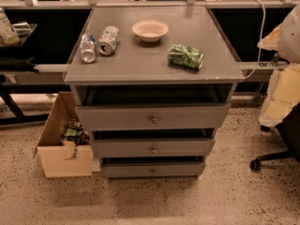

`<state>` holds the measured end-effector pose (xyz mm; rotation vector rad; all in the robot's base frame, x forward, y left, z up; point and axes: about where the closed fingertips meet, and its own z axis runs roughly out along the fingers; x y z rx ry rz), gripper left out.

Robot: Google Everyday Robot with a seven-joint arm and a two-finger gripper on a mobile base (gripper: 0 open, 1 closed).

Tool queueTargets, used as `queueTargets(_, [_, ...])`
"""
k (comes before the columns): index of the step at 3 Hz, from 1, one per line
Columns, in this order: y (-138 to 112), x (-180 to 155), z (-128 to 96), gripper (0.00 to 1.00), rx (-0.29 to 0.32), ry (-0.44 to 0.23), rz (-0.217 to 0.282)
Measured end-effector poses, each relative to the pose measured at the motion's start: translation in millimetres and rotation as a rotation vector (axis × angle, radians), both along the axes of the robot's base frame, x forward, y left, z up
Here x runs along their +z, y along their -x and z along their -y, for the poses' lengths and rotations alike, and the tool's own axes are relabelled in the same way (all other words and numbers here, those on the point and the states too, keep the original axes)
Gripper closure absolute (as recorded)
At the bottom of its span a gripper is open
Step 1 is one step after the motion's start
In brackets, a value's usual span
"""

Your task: Open top drawer

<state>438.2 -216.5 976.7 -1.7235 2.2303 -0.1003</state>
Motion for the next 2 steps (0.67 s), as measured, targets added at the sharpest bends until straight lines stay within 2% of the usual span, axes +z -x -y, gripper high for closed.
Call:
queueTargets(1, [0.0, 0.0, 0.0, 0.00, 0.000, 0.000, 0.000])
queueTargets(2, [-10.2, -39.7, -5.4, 0.00, 0.049, -0.011, -0.019])
